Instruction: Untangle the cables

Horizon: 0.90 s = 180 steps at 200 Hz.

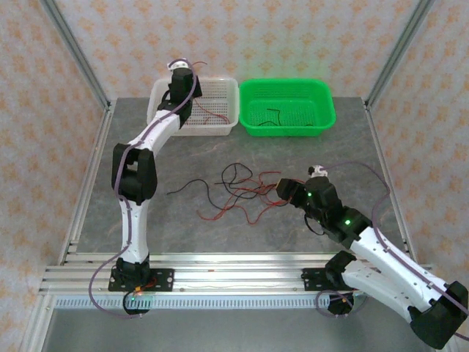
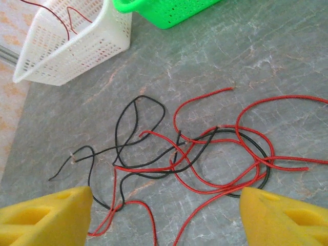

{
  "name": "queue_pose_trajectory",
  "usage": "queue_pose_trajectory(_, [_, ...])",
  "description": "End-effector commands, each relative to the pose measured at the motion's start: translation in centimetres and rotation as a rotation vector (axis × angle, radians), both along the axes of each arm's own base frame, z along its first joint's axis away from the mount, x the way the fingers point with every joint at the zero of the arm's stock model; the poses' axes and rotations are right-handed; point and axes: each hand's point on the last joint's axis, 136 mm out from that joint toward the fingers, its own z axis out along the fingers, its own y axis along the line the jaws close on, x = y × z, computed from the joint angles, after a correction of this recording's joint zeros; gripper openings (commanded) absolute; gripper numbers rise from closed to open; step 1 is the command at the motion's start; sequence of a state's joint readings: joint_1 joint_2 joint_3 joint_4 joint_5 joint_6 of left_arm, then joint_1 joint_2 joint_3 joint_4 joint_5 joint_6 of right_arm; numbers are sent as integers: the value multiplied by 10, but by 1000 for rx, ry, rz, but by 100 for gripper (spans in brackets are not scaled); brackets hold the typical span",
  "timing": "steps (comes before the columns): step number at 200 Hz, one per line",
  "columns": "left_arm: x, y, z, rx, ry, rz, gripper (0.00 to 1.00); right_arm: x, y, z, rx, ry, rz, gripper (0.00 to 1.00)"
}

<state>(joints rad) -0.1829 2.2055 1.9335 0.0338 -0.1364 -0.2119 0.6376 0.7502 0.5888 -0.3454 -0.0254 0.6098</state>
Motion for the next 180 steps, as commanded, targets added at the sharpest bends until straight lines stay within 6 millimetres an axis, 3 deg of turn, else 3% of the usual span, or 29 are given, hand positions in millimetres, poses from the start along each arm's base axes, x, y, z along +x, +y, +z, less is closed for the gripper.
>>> queue_pose_trajectory(1, [5, -7, -30, -15, 106, -38, 0, -1, -7, -11, -25, 50, -36, 75])
queue_pose_trajectory(20, [6, -9, -70, 7, 234, -44, 0, -1, -4, -12, -24, 69, -30, 74])
queue_pose_trajectory(40, [3, -8, -99, 25, 319, -39, 0, 0, -2, -12, -18, 72, -27, 73])
queue_pose_trajectory(83, [-5, -6, -122, 34, 393, -41, 0, 1, 0, -9, -18, 75, -24, 73])
queue_pose_trajectory(94, [-6, -8, -120, 32, 395, -48, 0, 2, 0, -10, -23, 82, -24, 73])
queue_pose_trajectory(127, [-6, -15, -99, 15, 368, -89, 37, 2, 2, -16, -42, 115, -25, 73])
queue_pose_trajectory(149, [-7, -22, -68, 0, 326, -127, 54, 3, 3, -22, -63, 145, -34, 73])
queue_pose_trajectory(180, [-13, -30, -20, -13, 258, -171, 67, 5, 11, -29, -87, 184, -33, 73])
